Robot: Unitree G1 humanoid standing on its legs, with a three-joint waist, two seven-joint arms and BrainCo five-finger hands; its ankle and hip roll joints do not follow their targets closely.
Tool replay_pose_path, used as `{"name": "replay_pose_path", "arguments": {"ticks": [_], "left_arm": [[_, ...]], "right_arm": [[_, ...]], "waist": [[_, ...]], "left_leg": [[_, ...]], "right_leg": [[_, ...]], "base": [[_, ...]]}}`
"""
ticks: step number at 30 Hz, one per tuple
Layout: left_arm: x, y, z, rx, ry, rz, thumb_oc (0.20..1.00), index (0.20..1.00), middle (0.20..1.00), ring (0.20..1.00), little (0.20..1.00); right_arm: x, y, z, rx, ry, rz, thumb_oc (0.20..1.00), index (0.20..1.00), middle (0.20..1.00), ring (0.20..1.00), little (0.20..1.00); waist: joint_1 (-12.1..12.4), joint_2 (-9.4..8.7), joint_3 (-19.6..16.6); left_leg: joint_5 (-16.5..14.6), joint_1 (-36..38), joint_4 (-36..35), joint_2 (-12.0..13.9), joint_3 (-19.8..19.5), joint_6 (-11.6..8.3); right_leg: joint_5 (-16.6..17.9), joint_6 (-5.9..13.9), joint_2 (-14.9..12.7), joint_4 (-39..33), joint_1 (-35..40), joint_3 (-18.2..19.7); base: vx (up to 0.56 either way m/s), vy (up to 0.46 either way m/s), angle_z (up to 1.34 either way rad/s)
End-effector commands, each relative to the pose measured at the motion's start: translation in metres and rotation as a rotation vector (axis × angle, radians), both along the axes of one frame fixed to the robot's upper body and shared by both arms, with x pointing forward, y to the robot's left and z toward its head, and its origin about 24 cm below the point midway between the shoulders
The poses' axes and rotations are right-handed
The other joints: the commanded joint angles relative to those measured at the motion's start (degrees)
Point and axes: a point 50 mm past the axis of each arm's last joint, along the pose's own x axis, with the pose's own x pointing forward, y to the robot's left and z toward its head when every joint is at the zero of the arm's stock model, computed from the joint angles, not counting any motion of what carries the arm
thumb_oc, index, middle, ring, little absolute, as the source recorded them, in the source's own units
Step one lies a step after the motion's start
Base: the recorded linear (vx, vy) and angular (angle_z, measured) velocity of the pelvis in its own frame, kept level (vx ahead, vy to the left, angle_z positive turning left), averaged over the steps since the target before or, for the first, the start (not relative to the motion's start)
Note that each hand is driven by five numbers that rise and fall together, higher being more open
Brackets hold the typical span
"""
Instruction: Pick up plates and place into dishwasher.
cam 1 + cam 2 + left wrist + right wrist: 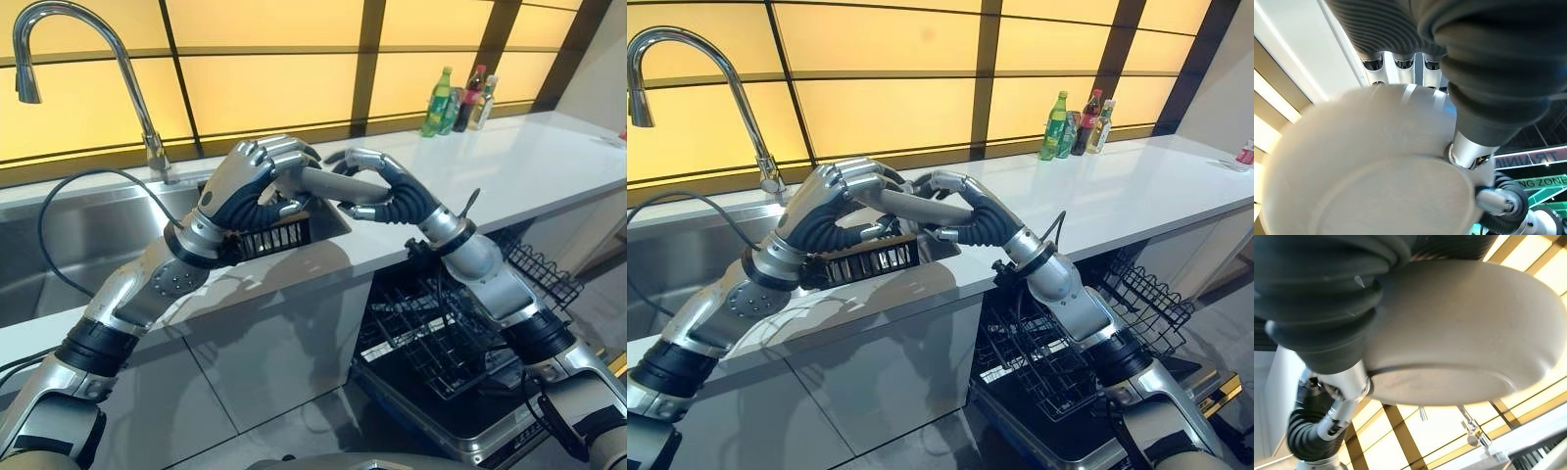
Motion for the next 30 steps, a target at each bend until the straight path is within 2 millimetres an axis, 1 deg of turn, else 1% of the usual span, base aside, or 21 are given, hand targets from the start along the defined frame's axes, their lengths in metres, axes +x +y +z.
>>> {"name": "replay_pose_path", "arguments": {"ticks": [1, 7, 10, 11, 12, 14, 19, 22, 23, 24, 27, 28, 29, 30], "left_arm": [[0.001, -0.015, 0.032, -0.066, -0.098, -0.094, 0.200, 0.200, 0.200, 0.200, 0.200], [0.001, -0.009, 0.030, -0.056, -0.081, -0.078, 0.200, 0.200, 0.200, 0.200, 0.200], [0.003, -0.007, 0.027, -0.042, -0.065, -0.060, 0.200, 0.200, 0.200, 0.200, 0.200], [0.003, -0.005, 0.027, -0.039, -0.054, -0.049, 0.294, 0.294, 0.294, 0.294, 0.294], [0.005, -0.001, 0.026, -0.042, -0.031, -0.027, 1.000, 1.000, 1.000, 1.000, 1.000], [0.007, 0.007, 0.024, -0.037, -0.029, 0.022, 1.000, 1.000, 1.000, 1.000, 1.000], [0.011, 0.045, 0.019, -0.072, -0.035, 0.206, 1.000, 1.000, 1.000, 1.000, 1.000], [0.012, 0.076, 0.009, -0.073, -0.042, 0.383, 1.000, 1.000, 1.000, 1.000, 1.000], [0.011, 0.084, 0.007, -0.074, -0.044, 0.427, 1.000, 1.000, 1.000, 1.000, 1.000], [0.012, 0.096, 0.004, -0.072, -0.042, 0.495, 1.000, 1.000, 1.000, 1.000, 1.000], [0.014, 0.125, -0.001, -0.029, -0.057, 0.661, 1.000, 1.000, 1.000, 1.000, 1.000], [0.013, 0.145, -0.002, -0.007, -0.070, 0.765, 1.000, 1.000, 1.000, 1.000, 1.000], [0.013, 0.148, -0.002, -0.004, -0.076, 0.777, 1.000, 1.000, 1.000, 1.000, 1.000], [0.012, 0.160, -0.003, -0.004, -0.068, 0.839, 1.000, 1.000, 1.000, 1.000, 1.000]], "right_arm": [[0.008, -0.002, 0.046, 0.128, -0.139, -0.020, 0.200, 0.200, 0.200, 0.200, 0.200], [0.006, -0.015, 0.044, 0.153, -0.153, -0.065, 0.200, 0.200, 0.200, 0.200, 0.200], [0.006, -0.022, 0.042, 0.127, -0.174, -0.107, 0.200, 0.200, 0.200, 0.200, 0.200], [0.005, -0.026, 0.042, 0.119, -0.178, -0.118, 0.200, 0.200, 0.200, 0.200, 0.200], [0.005, -0.031, 0.042, 0.108, -0.185, -0.134, 0.200, 0.200, 0.200, 0.200, 0.200], [0.004, -0.041, 0.041, 0.080, -0.194, -0.175, 0.200, 0.200, 0.200, 0.200, 0.200], [-0.005, -0.080, 0.030, 0.029, -0.178, -0.289, 0.200, 0.200, 0.200, 0.200, 0.200], [-0.014, -0.111, 0.014, -0.015, -0.112, -0.394, 0.200, 0.200, 0.200, 0.200, 0.200], [-0.016, -0.118, 0.010, -0.020, -0.092, -0.414, 0.200, 0.200, 0.200, 0.200, 0.200], [-0.020, -0.128, 0.005, -0.027, -0.059, -0.442, 0.200, 0.200, 0.200, 0.200, 0.200], [-0.024, -0.146, -0.007, -0.052, 0.002, -0.511, 0.200, 0.200, 0.200, 0.200, 0.200], [-0.026, -0.158, -0.014, -0.066, 0.057, -0.544, 0.200, 0.200, 0.200, 0.200, 0.200], [-0.027, -0.160, -0.016, -0.065, 0.077, -0.551, 0.200, 0.200, 0.200, 0.200, 0.200], [-0.027, -0.166, -0.023, -0.078, 0.130, -0.570, 0.200, 0.200, 0.200, 0.200, 0.200]], "waist": [[2.40, 0.48, 1.40], [1.95, 0.69, 1.40], [1.43, 0.73, 1.48], [1.30, 0.74, 1.50], [1.05, 0.74, 1.52], [0.59, 0.73, 1.45], [-1.01, 0.78, 1.45], [-2.47, 0.83, 1.50], [-2.79, 0.87, 1.48], [-3.33, 0.93, 1.49], [-4.47, 1.06, 1.68], [-5.31, 1.18, 1.84], [-5.31, 1.16, 1.84], [-5.73, 1.21, 1.89]], "left_leg": [[-10.10, 2.73, 0.82, -2.14, 0.01, -0.95], [-10.14, 2.87, 0.76, -2.12, 0.47, -0.84], [-10.26, 3.06, 0.78, -2.03, 1.00, -0.84], [-10.32, 3.12, 0.76, -1.99, 1.14, -0.80], [-10.38, 3.21, 0.73, -1.97, 1.28, -0.80], [-10.47, 3.36, 0.69, -1.96, 1.65, -0.75], [-10.75, 3.87, 0.59, -1.73, 2.89, -0.66], [-10.88, 4.10, 0.59, -1.51, 3.93, -0.57], [-10.94, 4.18, 0.59, -1.45, 4.23, -0.56], [-11.00, 4.29, 0.59, -1.36, 4.61, -0.54], [-11.23, 4.56, 0.59, -1.24, 5.46, -0.54], [-11.24, 4.61, 0.59, -1.20, 5.94, -0.56], [-11.27, 4.65, 0.59, -1.18, 6.04, -0.56], [-11.28, 4.69, 0.59, -1.11, 6.34, -0.64]], "right_leg": [[-7.64, 4.21, -1.14, 2.01, 1.29, 0.72], [-7.37, 4.43, -1.14, 1.83, 1.22, 1.06], [-7.26, 4.52, -1.10, 1.72, 1.21, 1.44], [-7.22, 4.56, -1.08, 1.69, 1.20, 1.52], [-7.17, 4.61, -1.03, 1.64, 1.16, 1.72], [-7.14, 4.70, -0.92, 1.59, 1.12, 2.12], [-7.11, 5.08, -0.73, 1.79, 0.89, 3.28], [-6.99, 5.25, -0.51, 1.80, 0.62, 4.37], [-6.96, 5.28, -0.44, 1.83, 0.54, 4.66], [-6.93, 5.30, -0.34, 1.90, 0.43, 5.01], [-6.81, 5.44, -0.18, 1.88, 0.26, 5.73], [-6.71, 5.52, -0.10, 1.82, 0.17, 6.15], [-6.70, 5.53, -0.08, 1.81, 0.18, 6.25], [-6.64, 5.64, -0.05, 1.78, 0.13, 6.53]], "base": [[0.00, 0.000, 0.00], [0.00, 0.000, 0.00], [0.00, 0.000, 0.00], [0.00, 0.000, 0.00], [0.00, 0.000, 0.00], [0.00, 0.000, 0.00], [0.00, 0.007, -0.02], [0.02, 0.017, -0.13], [0.02, 0.016, -0.08], [0.01, 0.013, -0.11], [0.01, 0.009, -0.21], [0.01, 0.008, -0.19], [0.01, 0.007, -0.13], [0.01, 0.004, -0.12]]}}
